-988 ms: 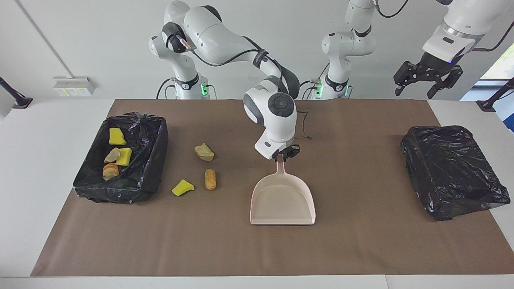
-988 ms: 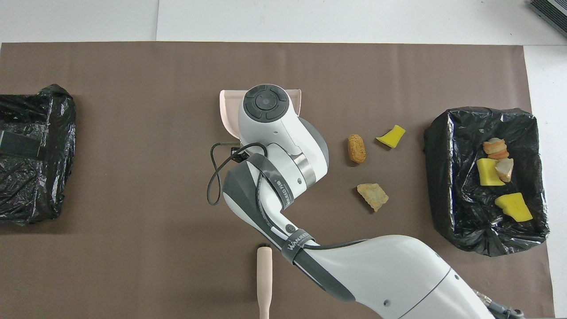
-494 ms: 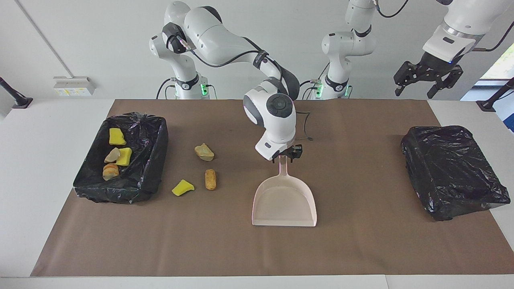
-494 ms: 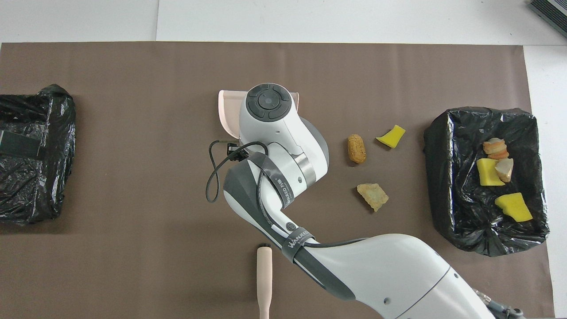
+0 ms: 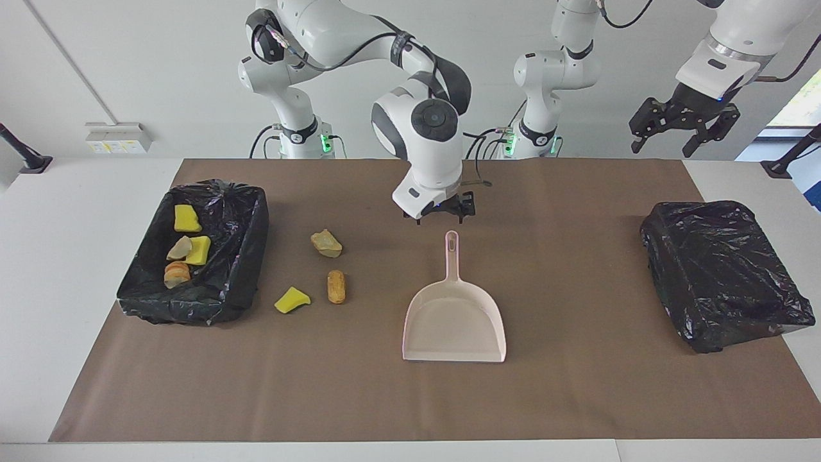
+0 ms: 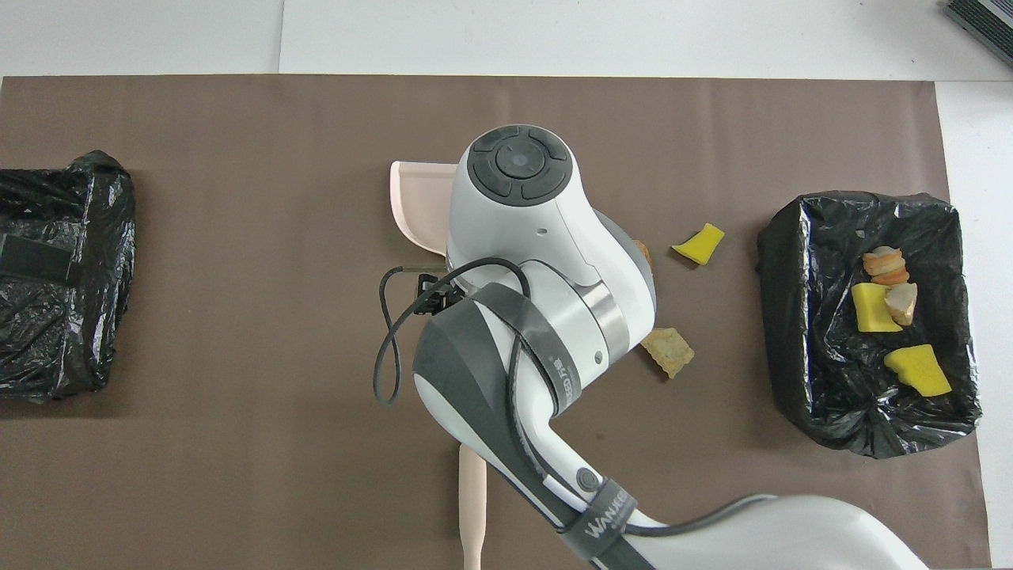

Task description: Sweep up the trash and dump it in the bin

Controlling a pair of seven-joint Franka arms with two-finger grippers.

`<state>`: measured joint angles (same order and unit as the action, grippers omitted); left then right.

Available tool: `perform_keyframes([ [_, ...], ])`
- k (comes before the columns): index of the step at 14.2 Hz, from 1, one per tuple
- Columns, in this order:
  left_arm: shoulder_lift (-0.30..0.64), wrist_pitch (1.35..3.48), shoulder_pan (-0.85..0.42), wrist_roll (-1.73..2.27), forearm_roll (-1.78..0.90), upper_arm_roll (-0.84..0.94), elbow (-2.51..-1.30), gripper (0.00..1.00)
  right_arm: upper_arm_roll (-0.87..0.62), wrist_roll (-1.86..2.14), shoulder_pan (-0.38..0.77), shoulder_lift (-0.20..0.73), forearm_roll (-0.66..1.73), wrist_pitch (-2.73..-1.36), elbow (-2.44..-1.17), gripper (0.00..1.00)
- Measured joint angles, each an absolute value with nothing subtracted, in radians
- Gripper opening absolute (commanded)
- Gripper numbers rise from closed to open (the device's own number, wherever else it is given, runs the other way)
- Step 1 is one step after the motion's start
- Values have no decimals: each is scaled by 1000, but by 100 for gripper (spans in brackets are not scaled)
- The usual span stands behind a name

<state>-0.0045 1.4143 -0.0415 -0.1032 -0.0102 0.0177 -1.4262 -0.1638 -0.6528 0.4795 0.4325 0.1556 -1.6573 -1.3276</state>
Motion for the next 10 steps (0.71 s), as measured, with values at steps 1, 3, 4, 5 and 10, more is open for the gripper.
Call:
perform_keyframes([
  [1,-5,1417,-43,-101,-12,24,-1427,100,-165,-653,481,359,181,-1647,-1400,100],
  [3,-3,1431,-46,-100,-14,56,-1439,100,-168,-653,500,209,225,-1643,-1581,100],
  [4,-1,1454,-47,-99,-14,83,-1453,100,-169,-655,520,144,250,-1645,-1676,100],
  [5,4,1489,-48,-89,-14,114,-1472,100,-171,-666,545,82,281,-1655,-1774,100],
  [10,70,1708,-51,117,-13,267,-1623,100,-176,-716,671,-182,401,-1857,-2232,100],
])
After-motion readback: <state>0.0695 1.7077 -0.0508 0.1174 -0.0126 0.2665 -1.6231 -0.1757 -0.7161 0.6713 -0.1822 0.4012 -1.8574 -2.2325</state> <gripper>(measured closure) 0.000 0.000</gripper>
